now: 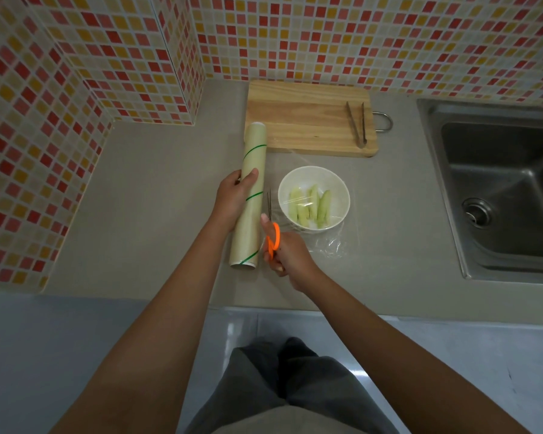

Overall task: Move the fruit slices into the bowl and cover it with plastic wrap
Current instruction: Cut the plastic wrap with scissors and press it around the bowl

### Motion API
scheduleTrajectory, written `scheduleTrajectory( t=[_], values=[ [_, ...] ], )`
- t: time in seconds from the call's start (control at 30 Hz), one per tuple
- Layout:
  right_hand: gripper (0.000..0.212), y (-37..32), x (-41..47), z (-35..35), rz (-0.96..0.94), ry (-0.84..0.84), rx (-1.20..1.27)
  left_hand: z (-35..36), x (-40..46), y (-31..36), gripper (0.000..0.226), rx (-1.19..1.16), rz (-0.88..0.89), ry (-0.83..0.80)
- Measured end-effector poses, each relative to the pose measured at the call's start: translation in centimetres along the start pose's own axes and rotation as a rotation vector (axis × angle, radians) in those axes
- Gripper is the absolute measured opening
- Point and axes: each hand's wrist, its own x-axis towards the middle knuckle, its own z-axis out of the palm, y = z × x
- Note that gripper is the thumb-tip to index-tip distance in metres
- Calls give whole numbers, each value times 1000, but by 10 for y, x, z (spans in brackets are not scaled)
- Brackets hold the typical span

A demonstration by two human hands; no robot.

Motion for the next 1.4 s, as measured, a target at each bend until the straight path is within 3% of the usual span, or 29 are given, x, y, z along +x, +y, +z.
scheduleTrajectory(
  t=[0.4,0.6,1.4],
  values=[
    [53,-18,15,1,-40,32,-15,1,1,2,21,-25,-18,-18],
    [64,-28,22,-1,-4,46,0,0,1,3,22,-30,-12,-32],
    [65,-63,47,-7,-18,61,-17,1,-2,14,22,-71,13,-36]
  ],
)
